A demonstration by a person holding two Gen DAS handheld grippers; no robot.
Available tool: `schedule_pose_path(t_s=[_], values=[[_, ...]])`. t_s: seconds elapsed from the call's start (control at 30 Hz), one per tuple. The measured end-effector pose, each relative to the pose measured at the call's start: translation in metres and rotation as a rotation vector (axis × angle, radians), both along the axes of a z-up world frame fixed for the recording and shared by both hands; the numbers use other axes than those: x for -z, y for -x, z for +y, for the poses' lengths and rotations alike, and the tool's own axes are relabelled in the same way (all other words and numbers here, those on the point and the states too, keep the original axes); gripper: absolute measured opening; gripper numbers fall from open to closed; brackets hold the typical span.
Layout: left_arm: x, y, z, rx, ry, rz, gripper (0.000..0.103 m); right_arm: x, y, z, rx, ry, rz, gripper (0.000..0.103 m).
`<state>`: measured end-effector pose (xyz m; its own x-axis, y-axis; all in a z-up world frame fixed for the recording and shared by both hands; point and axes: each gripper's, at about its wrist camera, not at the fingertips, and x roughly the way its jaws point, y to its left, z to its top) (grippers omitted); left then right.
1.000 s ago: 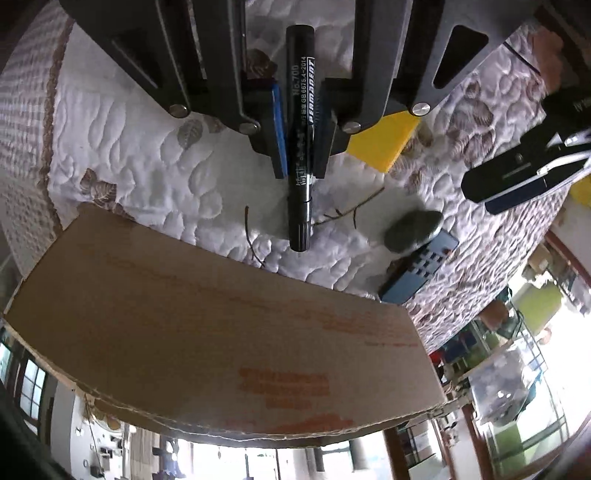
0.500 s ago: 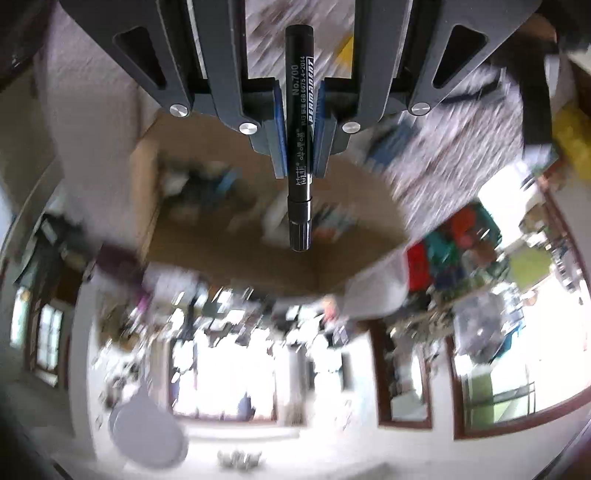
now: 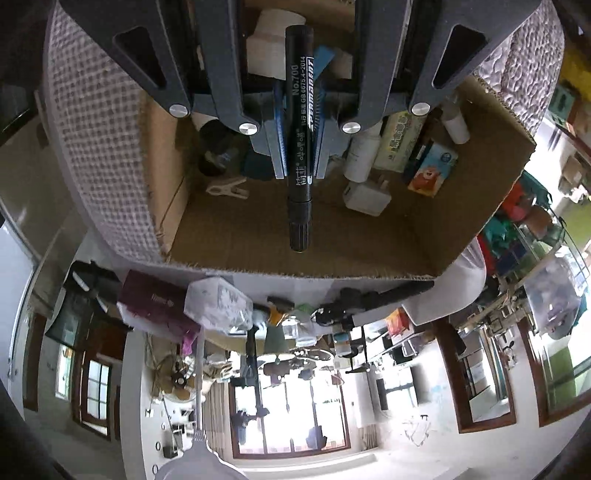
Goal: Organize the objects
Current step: 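Carry the black marker into the box and open the right gripper, then grasp the yellow sponge with the left gripper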
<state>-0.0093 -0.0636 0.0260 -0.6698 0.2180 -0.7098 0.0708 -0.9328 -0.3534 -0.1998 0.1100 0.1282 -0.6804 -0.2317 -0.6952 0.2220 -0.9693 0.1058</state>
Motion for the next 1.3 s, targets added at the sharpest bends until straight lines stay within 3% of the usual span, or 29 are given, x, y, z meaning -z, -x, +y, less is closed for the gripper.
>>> schedule_pose_path(t_s=[0.23,0.43,0.67,0.77,0.93,1.1,1.13,1.23,1.3], values=[[0.0,0.0,-0.003,-0.006,-0.013,0.0,0.074,-0.019,-0.027,0.01,0.03,0.077,0.072,0.103],[-0.003,-0.002,0.006,0.05,0.003,0.015,0.074,-0.031,-0.105,0.007,-0.03,0.028,0.177,0.103],[0.0,-0.003,0.036,0.163,0.08,0.021,0.074,0.021,-0.182,0.019,-0.021,-0.095,0.181,0.103],[0.004,-0.003,0.052,0.228,0.101,0.024,0.074,0.053,-0.193,0.027,0.017,-0.12,0.127,0.103],[0.011,0.003,0.082,0.277,0.207,-0.028,0.069,0.095,-0.194,0.039,0.059,-0.135,0.064,0.103],[0.015,0.02,0.103,0.241,0.318,-0.067,0.056,0.108,-0.192,0.042,0.055,-0.106,0.035,0.103],[0.015,0.022,0.108,0.238,0.356,-0.073,0.043,0.109,-0.192,0.043,0.05,-0.104,0.036,0.103],[0.008,0.022,0.123,0.254,0.422,-0.12,0.043,0.111,-0.194,0.042,0.033,-0.104,0.038,0.103],[0.0,0.017,0.126,0.288,0.39,-0.116,0.042,0.112,-0.195,0.042,0.029,-0.095,0.031,0.103]])
